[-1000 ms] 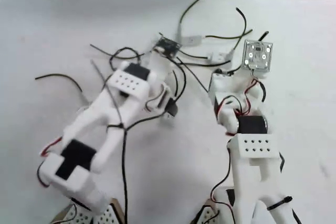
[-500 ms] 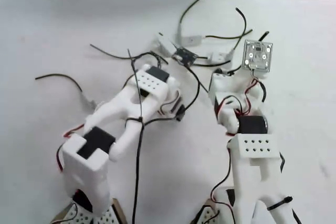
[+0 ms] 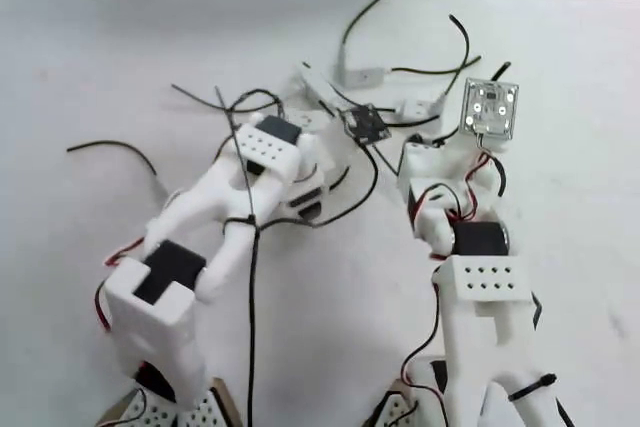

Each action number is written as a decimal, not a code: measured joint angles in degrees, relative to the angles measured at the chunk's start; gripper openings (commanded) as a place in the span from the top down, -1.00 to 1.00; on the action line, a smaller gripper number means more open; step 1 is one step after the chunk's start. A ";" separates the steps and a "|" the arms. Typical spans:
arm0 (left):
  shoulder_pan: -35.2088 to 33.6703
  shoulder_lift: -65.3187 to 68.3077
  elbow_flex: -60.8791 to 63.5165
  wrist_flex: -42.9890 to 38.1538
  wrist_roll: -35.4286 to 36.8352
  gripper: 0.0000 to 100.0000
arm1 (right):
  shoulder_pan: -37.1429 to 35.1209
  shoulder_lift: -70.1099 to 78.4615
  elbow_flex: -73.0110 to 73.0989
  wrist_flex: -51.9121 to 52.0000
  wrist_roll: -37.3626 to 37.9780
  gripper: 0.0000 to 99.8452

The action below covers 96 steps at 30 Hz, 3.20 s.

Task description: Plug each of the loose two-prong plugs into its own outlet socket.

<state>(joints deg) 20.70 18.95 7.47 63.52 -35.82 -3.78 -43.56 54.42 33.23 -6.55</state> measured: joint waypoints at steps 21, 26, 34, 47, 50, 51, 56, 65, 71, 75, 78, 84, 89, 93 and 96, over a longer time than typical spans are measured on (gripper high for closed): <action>-19.78 -27.16 4.57 9.05 12.57 0.49 | -13.45 0.00 0.00 3.25 7.91 0.97; -26.90 -36.66 16.97 5.19 19.87 0.49 | -21.71 0.00 0.00 4.84 11.34 0.97; -32.79 -48.79 38.95 -11.69 29.54 0.49 | -30.42 12.92 -4.31 4.84 16.62 0.97; -33.05 -53.10 47.47 -19.52 30.59 0.49 | -32.09 29.27 -10.46 1.76 17.85 0.97; -33.05 -53.10 47.47 -19.52 30.59 0.49 | -32.18 29.36 -10.29 -1.05 17.85 0.97; -33.05 -53.10 47.47 -19.52 30.59 0.49 | -32.18 29.36 -9.67 -2.64 17.85 0.97; -33.05 -53.10 47.74 -19.52 30.59 0.49 | -32.09 29.36 -6.77 -7.12 17.85 0.97; -33.05 -53.10 47.91 -19.52 30.59 0.49 | -32.26 29.36 -6.33 -6.33 17.76 0.97; -33.05 -53.10 47.91 -19.52 30.59 0.49 | -32.26 29.36 -6.33 -5.10 17.76 0.97; -33.05 -53.10 47.91 -19.52 30.59 0.49 | -32.35 29.36 -4.40 -5.45 17.85 0.97; -33.05 -53.10 47.91 -19.52 30.59 0.49 | -32.35 29.36 -1.67 -8.44 17.85 0.97; -33.05 -53.10 47.91 -19.52 30.59 0.49 | -32.18 35.52 -2.46 -11.52 17.76 0.97; -33.05 -53.19 48.44 -19.52 30.59 0.49 | -32.35 37.63 -4.31 -11.52 17.76 0.97; -33.05 -53.19 48.44 -19.52 30.59 0.49 | -31.56 33.67 -4.57 -10.46 17.85 0.97; -33.05 -53.19 48.44 -19.52 30.59 0.49 | -30.07 28.40 -4.75 -8.26 17.93 0.97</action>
<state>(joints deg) -12.35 -34.24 55.91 44.00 -5.23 -33.85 -15.16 49.67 24.97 11.38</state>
